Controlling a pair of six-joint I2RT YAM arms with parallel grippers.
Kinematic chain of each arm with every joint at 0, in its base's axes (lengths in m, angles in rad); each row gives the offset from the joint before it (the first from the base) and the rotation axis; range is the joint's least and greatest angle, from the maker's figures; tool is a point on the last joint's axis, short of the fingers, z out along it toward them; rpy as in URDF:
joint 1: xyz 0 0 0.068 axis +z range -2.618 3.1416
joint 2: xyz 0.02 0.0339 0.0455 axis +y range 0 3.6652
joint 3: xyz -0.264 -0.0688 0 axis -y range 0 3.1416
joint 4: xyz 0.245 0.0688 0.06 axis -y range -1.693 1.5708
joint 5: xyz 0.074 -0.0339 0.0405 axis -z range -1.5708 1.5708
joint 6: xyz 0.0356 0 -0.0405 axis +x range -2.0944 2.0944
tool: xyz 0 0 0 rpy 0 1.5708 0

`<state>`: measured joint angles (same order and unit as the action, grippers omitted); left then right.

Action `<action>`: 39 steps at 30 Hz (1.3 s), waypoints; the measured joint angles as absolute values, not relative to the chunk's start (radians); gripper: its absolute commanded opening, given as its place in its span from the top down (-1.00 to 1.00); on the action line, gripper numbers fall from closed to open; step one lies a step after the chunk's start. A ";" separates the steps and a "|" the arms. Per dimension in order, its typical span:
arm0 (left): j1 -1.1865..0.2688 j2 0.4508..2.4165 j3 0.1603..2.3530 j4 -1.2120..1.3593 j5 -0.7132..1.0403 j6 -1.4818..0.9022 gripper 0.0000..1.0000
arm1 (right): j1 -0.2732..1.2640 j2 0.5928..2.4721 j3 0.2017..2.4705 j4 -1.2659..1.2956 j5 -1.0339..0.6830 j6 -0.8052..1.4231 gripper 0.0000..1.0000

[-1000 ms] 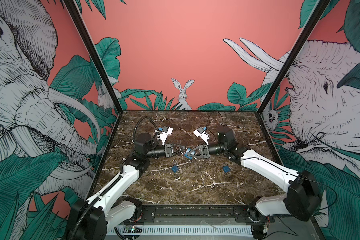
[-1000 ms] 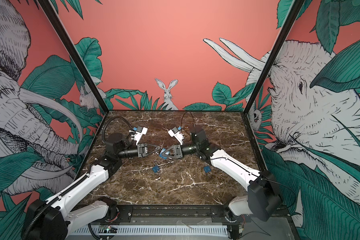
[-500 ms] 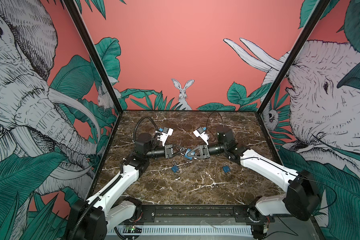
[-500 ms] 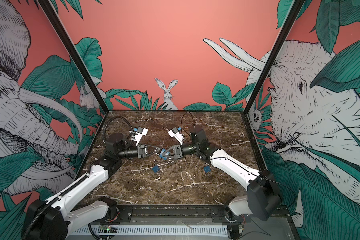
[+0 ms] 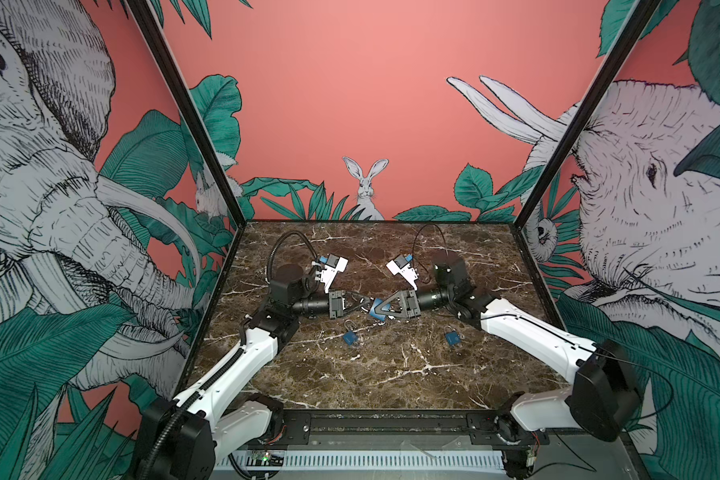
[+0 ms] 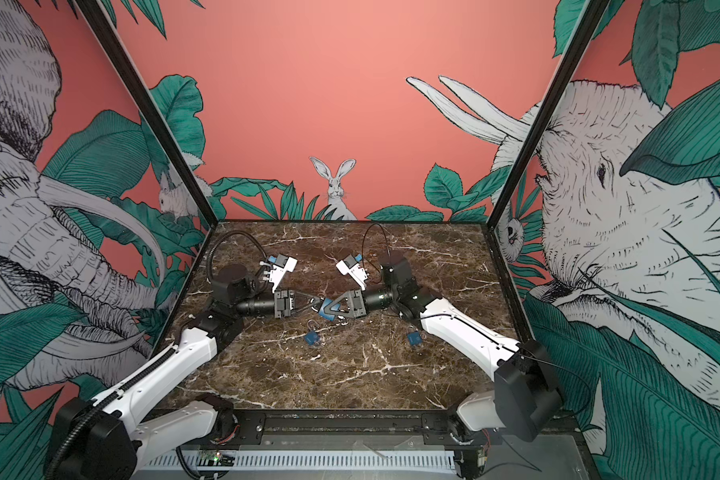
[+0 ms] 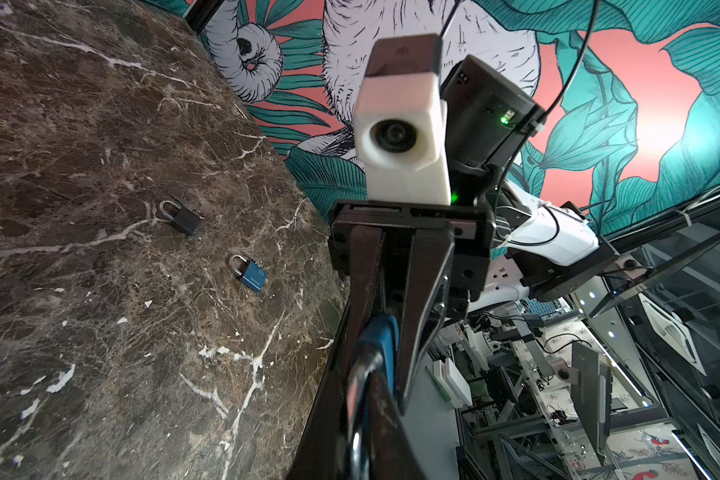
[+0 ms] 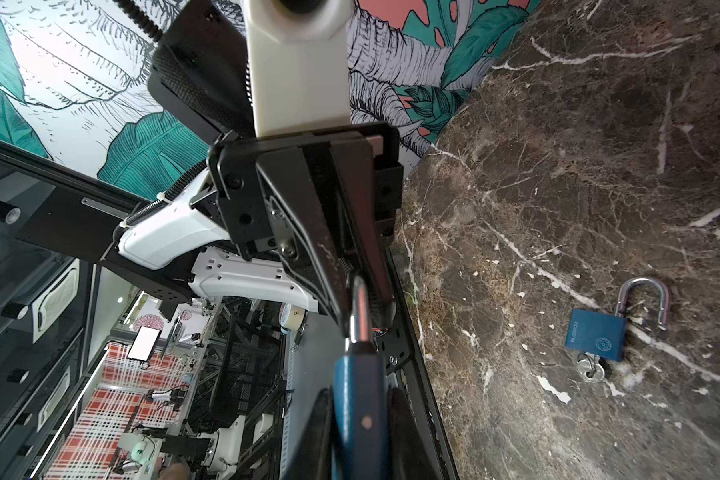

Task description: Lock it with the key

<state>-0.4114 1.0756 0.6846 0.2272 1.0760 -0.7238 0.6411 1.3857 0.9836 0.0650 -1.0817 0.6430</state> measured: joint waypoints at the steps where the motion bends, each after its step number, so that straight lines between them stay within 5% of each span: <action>1: -0.411 1.077 0.688 0.221 1.077 -0.720 0.67 | 0.641 1.386 0.987 0.060 -1.081 0.642 1.00; 13: -0.411 1.086 0.706 0.113 1.077 -0.707 0.74 | 0.638 1.391 1.014 0.030 -1.036 0.604 1.00; 18: -0.411 1.086 0.706 0.122 1.064 -0.720 0.60 | 0.638 1.391 1.014 0.032 -1.033 0.601 1.00; 33: -0.414 1.092 0.706 0.237 1.020 -0.813 0.60 | 0.634 1.391 1.014 0.089 -1.024 0.616 1.00; 39: -0.414 1.099 0.706 0.258 1.015 -0.825 0.80 | 0.634 1.391 1.014 0.102 -1.025 0.621 1.00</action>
